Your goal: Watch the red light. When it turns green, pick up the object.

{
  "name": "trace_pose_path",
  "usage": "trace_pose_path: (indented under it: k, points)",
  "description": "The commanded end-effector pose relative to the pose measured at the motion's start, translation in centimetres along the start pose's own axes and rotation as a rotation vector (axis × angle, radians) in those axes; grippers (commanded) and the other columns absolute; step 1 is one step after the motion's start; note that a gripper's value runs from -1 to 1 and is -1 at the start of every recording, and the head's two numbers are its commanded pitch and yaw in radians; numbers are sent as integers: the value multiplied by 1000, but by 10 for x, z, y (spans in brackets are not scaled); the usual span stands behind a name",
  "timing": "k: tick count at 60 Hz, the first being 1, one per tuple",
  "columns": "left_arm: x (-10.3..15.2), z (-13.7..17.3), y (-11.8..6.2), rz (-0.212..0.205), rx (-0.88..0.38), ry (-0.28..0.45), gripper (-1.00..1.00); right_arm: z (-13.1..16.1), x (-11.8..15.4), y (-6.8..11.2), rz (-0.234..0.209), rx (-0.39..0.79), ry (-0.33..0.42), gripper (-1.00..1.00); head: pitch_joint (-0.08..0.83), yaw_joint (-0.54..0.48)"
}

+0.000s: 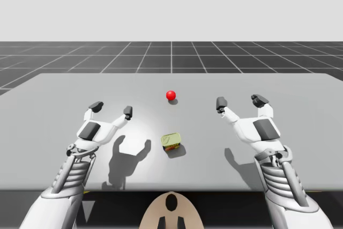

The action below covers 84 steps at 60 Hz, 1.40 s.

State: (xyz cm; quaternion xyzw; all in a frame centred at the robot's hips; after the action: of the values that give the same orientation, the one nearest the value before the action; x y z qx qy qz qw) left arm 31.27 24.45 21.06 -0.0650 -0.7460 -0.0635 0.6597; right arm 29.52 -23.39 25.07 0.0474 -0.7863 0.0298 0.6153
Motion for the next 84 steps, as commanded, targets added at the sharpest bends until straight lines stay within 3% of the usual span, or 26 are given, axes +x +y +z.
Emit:
trace_pose_path:
  k: [1,84]
  points:
    - [0,0,0,0,0,0,-1000,0,-1,2,-5,-1,0,-1000,436,9]
    - [-1,0,-1,-4,-7,2,-1000,1,-1,3,20,-7,-15,-1000,442,-2]
